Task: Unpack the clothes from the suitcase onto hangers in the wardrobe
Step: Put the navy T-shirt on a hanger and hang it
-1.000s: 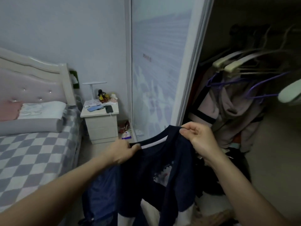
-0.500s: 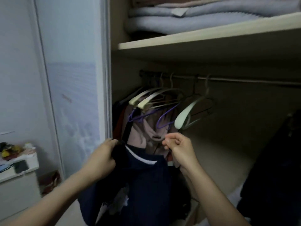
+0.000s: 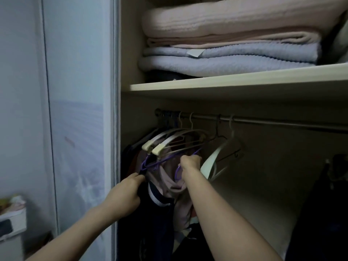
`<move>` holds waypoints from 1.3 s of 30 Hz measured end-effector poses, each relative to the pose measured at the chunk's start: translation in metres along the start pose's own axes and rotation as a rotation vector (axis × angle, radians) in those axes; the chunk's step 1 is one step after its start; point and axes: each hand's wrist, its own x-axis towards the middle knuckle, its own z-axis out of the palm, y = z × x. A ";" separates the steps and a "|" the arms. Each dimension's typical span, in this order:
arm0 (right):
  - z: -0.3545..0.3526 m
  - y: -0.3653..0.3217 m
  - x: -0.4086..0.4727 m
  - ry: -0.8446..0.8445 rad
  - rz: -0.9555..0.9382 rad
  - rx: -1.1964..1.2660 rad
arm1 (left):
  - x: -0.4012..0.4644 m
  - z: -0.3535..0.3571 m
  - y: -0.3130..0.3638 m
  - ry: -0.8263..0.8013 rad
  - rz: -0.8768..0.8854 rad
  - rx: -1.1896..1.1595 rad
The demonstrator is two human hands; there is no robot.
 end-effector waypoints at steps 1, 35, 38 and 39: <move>0.003 0.001 0.009 0.024 -0.009 0.058 | 0.001 0.000 -0.002 0.009 0.008 -0.007; -0.018 0.175 -0.163 -0.507 -0.177 -0.193 | -0.166 -0.021 -0.093 -0.023 -0.296 0.094; -0.024 0.188 -0.147 -0.355 -0.179 -0.393 | -0.179 -0.031 -0.093 -0.017 -0.311 0.174; -0.027 0.192 -0.148 -0.321 -0.194 -0.449 | -0.187 -0.033 -0.096 -0.019 -0.326 0.193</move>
